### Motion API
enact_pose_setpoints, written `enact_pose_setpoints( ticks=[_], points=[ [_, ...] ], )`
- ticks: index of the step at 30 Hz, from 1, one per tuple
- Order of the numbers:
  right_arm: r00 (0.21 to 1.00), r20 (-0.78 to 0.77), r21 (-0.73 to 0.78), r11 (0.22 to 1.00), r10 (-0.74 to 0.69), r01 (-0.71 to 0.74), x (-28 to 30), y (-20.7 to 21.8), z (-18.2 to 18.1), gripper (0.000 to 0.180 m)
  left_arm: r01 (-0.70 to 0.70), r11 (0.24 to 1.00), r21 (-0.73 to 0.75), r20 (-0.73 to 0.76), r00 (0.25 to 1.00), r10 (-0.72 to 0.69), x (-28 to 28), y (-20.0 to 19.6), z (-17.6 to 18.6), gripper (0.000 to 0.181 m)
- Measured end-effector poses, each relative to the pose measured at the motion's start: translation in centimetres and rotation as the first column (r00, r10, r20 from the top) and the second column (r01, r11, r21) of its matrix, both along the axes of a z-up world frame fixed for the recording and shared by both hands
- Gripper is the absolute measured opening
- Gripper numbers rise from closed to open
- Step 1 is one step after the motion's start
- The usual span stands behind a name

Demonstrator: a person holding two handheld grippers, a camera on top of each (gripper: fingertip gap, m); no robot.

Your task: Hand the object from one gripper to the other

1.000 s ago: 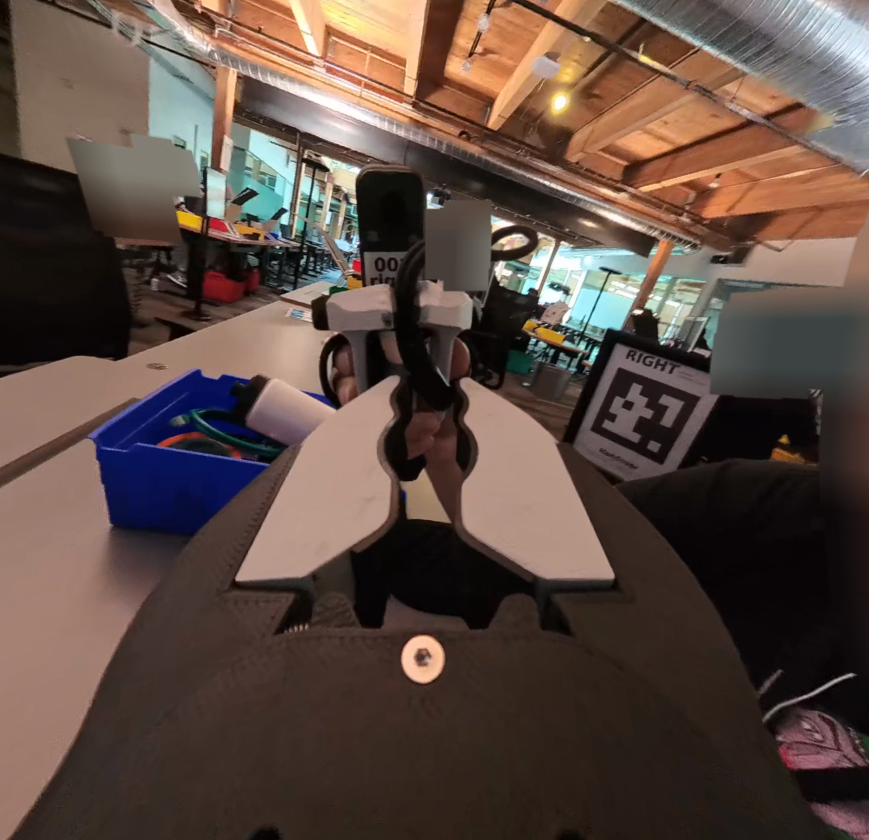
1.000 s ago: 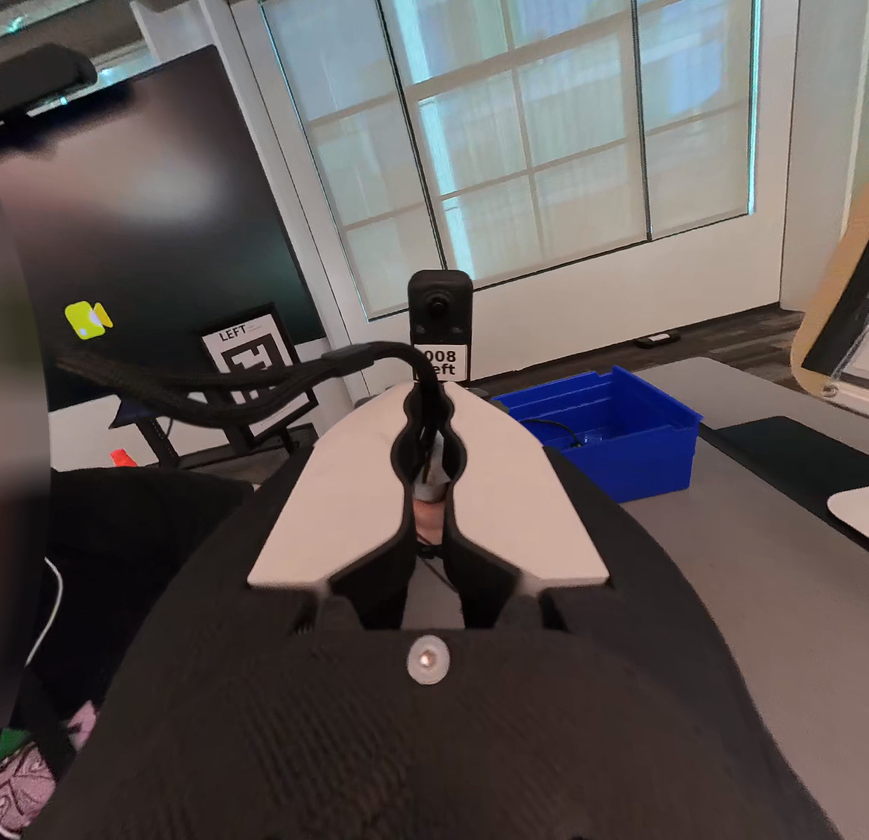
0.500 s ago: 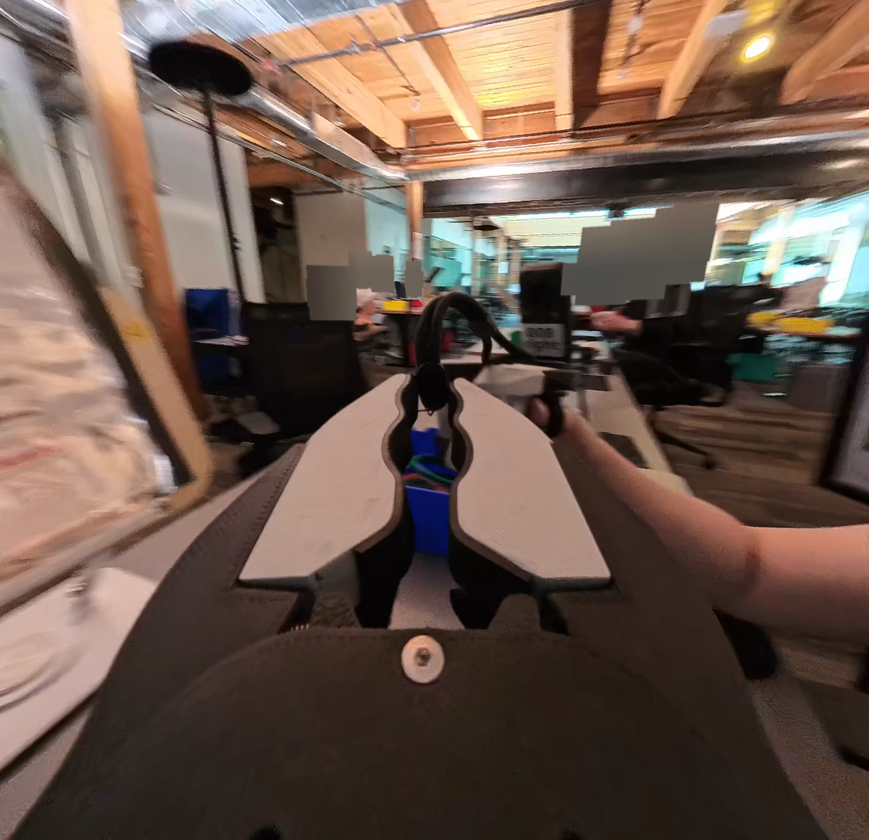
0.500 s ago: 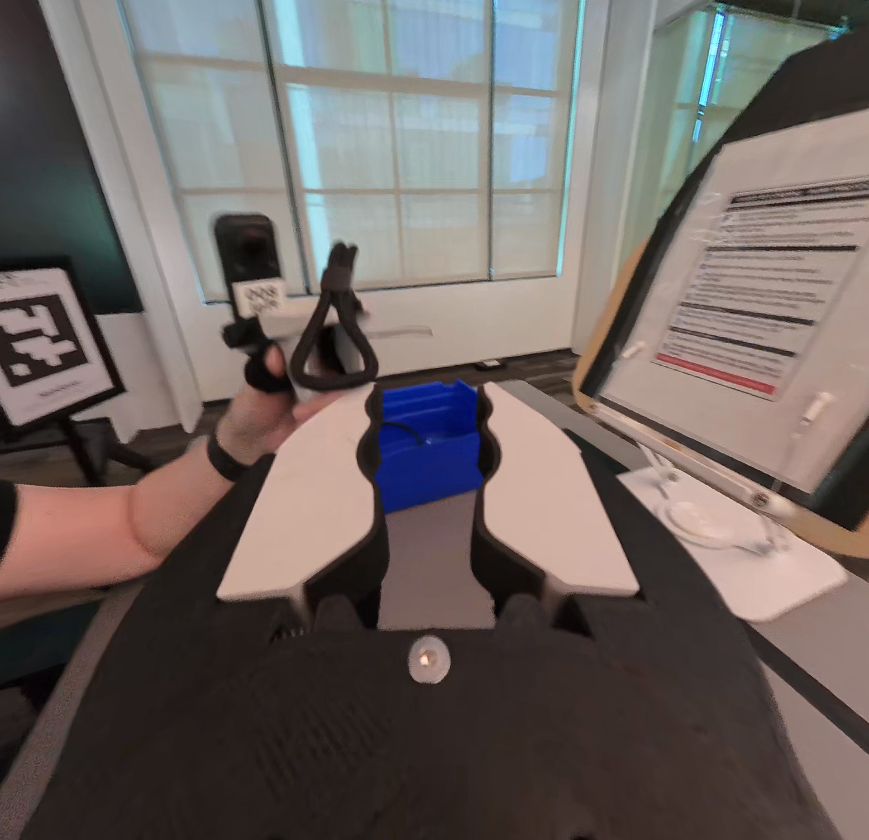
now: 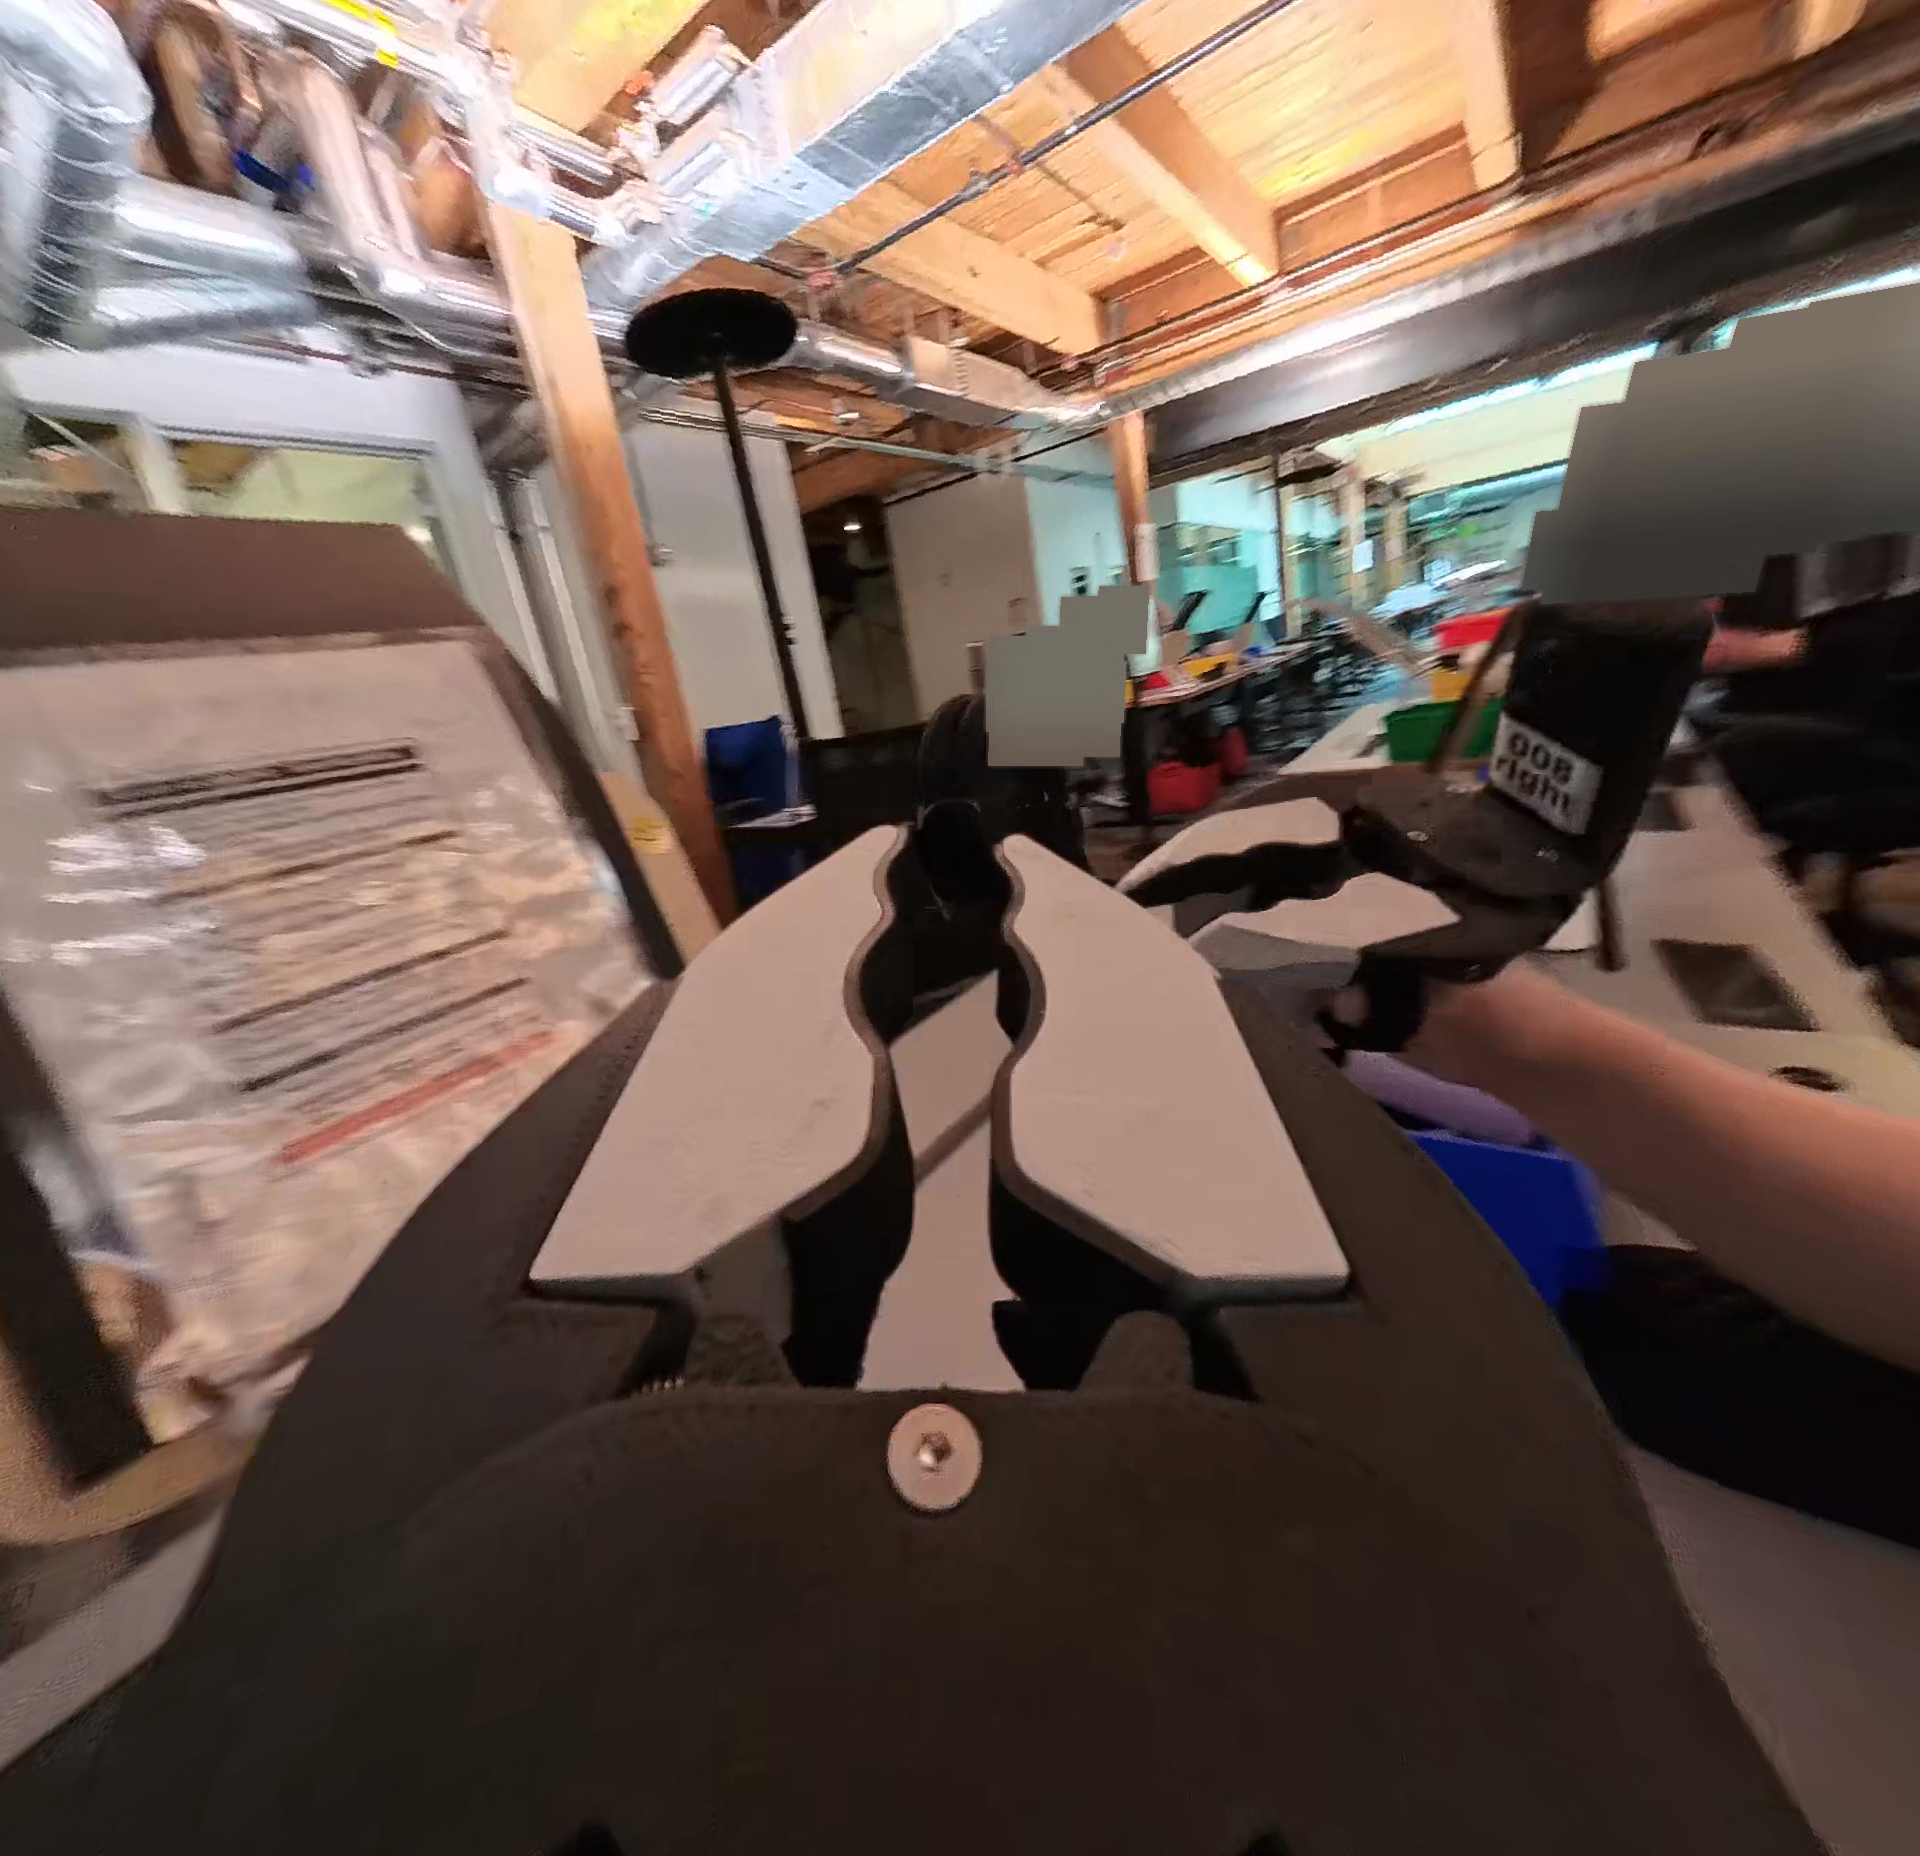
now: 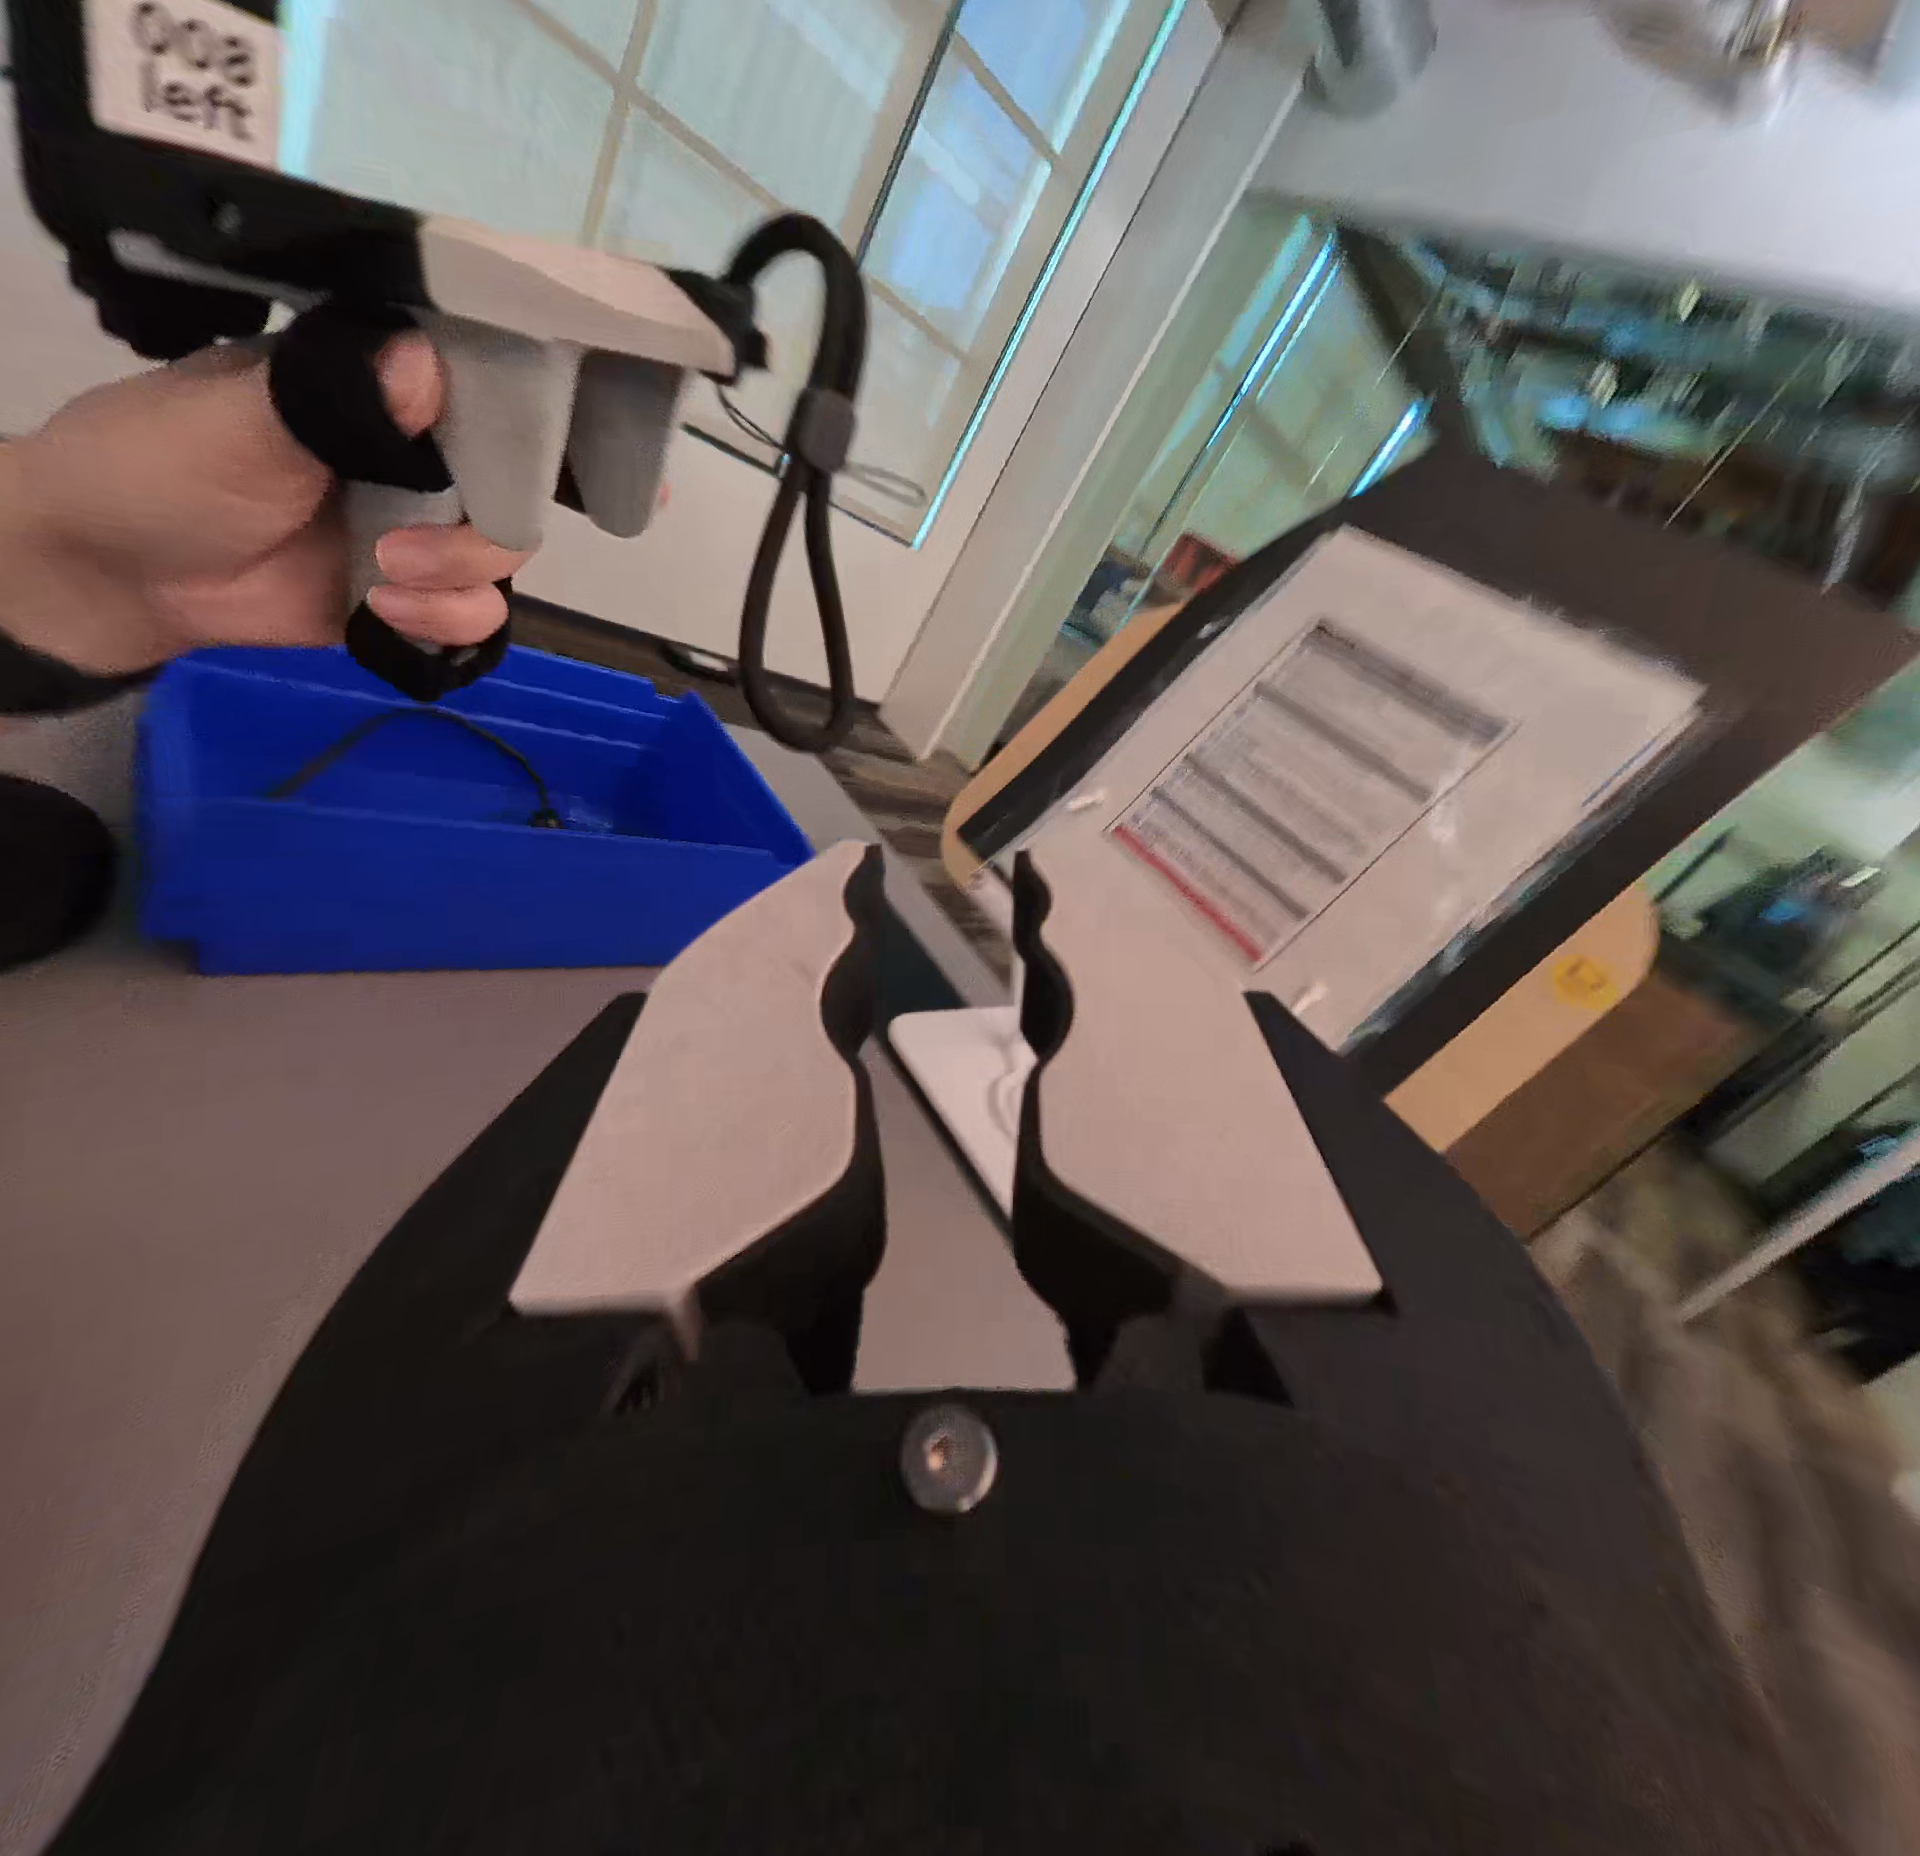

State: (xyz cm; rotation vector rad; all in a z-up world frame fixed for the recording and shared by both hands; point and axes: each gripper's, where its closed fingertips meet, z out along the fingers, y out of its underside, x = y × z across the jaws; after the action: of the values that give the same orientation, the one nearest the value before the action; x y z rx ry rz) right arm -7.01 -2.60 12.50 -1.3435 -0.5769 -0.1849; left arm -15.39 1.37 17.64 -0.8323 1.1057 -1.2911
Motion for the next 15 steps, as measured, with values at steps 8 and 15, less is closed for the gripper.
enact_pose_setpoints(
  ticks=[8, 15],
  points=[
    [0.984, 0.174, 0.106, 0.994, -0.035, 0.017, -0.2, -1.4, 0.7, 0.014, 0.375, 0.911, -0.17, -0.077, 0.917, -0.392, 0.6, -5.3, -1.0, 0.011],
    [0.969, 0.203, 0.214, 0.959, 0.141, -0.184, -4.1, -4.1, 2.4, 0.017, 0.483, 0.849, -0.215, -0.121, 0.849, -0.514, 1.2, -7.9, -2.1, 0.011]
  ],
)
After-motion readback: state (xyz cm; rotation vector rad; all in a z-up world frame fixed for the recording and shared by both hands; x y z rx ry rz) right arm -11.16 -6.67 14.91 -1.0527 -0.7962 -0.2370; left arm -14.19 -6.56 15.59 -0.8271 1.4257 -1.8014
